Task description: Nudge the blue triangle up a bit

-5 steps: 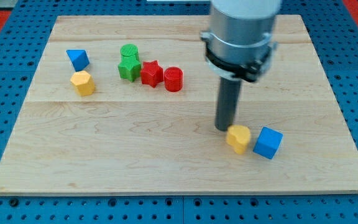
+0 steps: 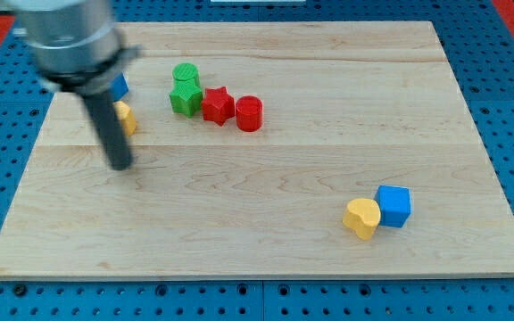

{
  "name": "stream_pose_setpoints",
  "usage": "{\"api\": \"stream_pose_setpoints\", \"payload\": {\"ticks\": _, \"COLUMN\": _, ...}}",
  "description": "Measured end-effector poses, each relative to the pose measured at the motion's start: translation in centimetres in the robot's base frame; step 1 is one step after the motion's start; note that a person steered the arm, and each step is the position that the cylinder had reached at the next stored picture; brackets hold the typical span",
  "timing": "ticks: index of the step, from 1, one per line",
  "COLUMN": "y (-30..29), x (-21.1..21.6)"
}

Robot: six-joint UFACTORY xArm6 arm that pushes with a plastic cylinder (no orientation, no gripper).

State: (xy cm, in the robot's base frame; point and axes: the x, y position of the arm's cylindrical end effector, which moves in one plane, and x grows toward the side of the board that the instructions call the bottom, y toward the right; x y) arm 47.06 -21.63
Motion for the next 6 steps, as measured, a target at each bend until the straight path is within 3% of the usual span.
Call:
{"api": "stream_pose_setpoints", "payload": {"ticks": 1, "y": -7.0, "x": -0.7}}
{"api": "stream_pose_setpoints", "payload": {"ticks": 3, "y": -3.8, "x": -6.0}}
{"api": "stream_pose_setpoints", "payload": {"ticks": 5, "y": -0.9, "x": -18.3}}
{"api": "stream_pose_setpoints", "payload": {"ticks": 6, "y": 2.2, "x": -19.4}}
